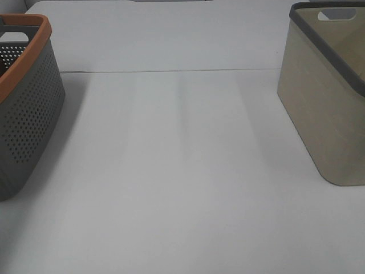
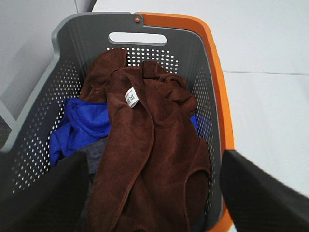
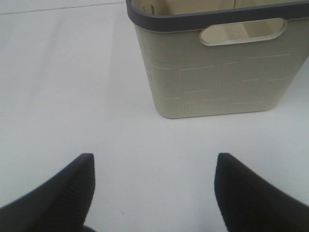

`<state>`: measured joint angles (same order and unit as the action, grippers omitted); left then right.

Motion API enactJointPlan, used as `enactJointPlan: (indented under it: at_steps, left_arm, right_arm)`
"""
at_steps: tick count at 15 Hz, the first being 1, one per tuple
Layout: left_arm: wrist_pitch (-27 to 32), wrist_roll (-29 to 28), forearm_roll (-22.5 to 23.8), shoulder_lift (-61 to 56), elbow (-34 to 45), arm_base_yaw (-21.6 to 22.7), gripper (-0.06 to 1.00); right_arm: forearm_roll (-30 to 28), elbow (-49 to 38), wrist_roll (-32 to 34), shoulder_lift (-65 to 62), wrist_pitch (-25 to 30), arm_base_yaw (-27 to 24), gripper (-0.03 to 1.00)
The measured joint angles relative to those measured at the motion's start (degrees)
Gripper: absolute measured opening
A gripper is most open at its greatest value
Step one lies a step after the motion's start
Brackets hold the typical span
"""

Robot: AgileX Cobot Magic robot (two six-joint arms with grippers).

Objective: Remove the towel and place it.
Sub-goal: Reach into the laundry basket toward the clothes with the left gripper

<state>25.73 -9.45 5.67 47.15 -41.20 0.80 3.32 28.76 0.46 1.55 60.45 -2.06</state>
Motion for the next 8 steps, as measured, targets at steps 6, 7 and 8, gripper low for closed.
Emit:
enactJointPlan:
  at_steps: [6,7,8]
  left_arm:
    - [8.0,-0.3,0.0,28.4,-23.1,0.0,0.72]
    - [10.9,-0.3,0.0,32.0,-27.6,0.0,0.72]
    - [13.3,-0.3,0.0,35.3,-31.7,0.3,0.72]
  right_arm:
    - [0.0,0.0,0.0,0.0,0.0,0.0,0.67]
    - [0.0,0.0,0.0,0.0,0.0,0.0,0.67]
    - [0.0,0.0,0.0,0.0,0.0,0.0,0.67]
